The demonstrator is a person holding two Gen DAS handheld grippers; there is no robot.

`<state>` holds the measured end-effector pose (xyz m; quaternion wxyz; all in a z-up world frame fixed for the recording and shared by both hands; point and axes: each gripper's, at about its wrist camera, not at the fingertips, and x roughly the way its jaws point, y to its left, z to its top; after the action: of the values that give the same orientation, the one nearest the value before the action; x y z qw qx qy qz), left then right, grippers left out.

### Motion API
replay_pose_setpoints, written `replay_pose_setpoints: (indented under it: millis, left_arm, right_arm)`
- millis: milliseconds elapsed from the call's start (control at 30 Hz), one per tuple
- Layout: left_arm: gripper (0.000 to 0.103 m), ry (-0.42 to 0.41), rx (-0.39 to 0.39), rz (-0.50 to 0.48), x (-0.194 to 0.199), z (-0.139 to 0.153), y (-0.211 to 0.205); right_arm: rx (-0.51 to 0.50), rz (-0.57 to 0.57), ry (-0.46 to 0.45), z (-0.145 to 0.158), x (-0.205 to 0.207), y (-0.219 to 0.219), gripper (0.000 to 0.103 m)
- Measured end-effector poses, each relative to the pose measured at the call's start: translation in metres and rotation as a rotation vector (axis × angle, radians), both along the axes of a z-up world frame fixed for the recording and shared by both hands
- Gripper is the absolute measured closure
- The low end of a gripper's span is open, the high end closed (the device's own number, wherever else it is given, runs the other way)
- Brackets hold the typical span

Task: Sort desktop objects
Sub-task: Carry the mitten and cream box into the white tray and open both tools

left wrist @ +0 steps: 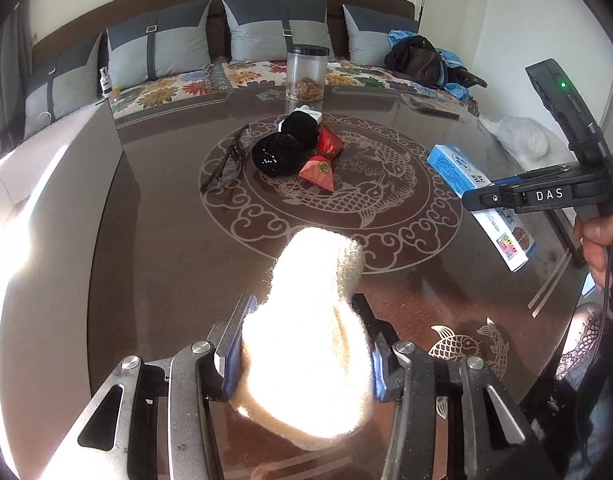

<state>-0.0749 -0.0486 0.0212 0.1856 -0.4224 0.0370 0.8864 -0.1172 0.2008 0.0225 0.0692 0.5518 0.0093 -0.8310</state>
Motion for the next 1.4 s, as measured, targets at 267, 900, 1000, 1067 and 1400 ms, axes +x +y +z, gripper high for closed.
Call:
replay_pose_setpoints:
  millis: [267, 900, 1000, 1067, 1400]
  left_arm:
    - [0.056, 0.150, 0.120, 0.170, 0.036, 0.086, -0.114]
    - [0.054, -0.040, 0.001, 0.547, 0.014, 0.031, -0.319]
    - [0.036, -0.104, -0.048, 0.587, 0.005, 0.017, -0.325]
    - [0.012, -0.119, -0.084, 0.622, 0.004, 0.011, -0.330]
    - [0.010, 0.051, -0.105, 0.729, 0.026, 0.044, -0.321]
  right_arm:
    - [-0.166, 0.144, 0.139, 0.079, -0.002, -0.114, 0.059]
    - [-0.338, 0.576, 0.029, 0.100, 0.012, -0.443, 0.059]
    - [-0.330, 0.546, -0.026, 0.069, 0.000, -0.459, 0.057]
    - [-0.331, 0.515, -0.041, 0.055, -0.006, -0.462, 0.047]
    - [-0.321, 0.461, 0.297, 0.100, 0.007, -0.398, 0.010]
